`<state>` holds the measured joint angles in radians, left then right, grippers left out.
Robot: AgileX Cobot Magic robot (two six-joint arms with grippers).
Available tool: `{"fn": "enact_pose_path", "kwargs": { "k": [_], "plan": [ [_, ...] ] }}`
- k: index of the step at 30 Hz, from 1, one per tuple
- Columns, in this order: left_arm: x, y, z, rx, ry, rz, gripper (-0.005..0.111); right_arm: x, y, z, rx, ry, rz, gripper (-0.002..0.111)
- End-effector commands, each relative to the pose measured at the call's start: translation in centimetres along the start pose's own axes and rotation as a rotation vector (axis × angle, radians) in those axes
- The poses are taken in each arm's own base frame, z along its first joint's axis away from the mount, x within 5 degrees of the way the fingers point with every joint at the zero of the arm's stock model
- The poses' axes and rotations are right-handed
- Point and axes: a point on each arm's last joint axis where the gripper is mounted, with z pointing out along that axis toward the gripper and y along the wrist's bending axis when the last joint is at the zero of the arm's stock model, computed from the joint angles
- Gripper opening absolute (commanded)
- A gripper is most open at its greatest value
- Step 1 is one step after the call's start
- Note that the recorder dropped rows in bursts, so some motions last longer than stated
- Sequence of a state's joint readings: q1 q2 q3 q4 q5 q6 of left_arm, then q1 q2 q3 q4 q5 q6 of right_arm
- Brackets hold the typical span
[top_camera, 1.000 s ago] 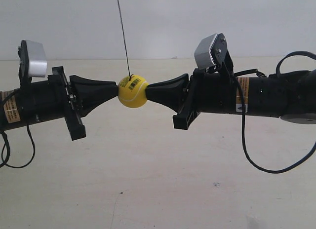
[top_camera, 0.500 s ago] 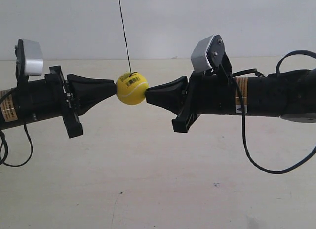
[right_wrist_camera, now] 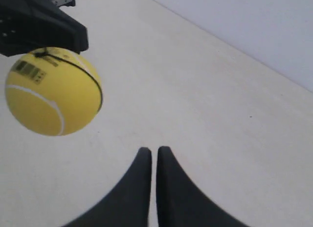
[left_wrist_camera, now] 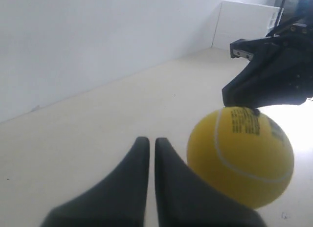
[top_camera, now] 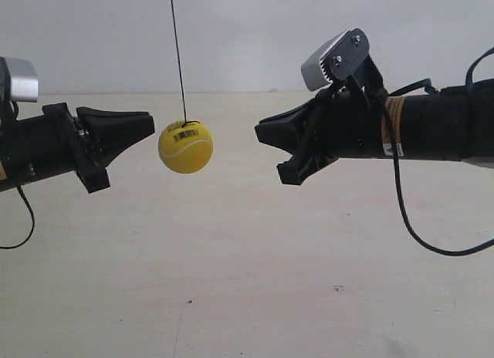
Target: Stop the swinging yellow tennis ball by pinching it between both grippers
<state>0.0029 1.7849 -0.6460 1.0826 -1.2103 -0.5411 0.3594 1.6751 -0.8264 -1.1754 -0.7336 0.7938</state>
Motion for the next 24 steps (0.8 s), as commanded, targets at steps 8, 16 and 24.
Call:
{"fn": "enact_pose_path", "kwargs": {
  "k": [8,16,24],
  "plan": [
    [0.2,-1.5,0.4,0.097,0.031,0.016,0.005,-1.3,2.5,-0.4,-0.262,-0.127,-0.045,0.000],
    [0.0,-3.4,2.1,0.151,0.009,0.084,0.005,-0.8,2.6,0.3,-0.246,-0.112,-0.043,0.000],
    [-0.1,-3.2,2.1,0.133,-0.001,0.086,0.005,-0.7,2.3,0.4,-0.215,-0.109,-0.057,0.000]
  ]
}}
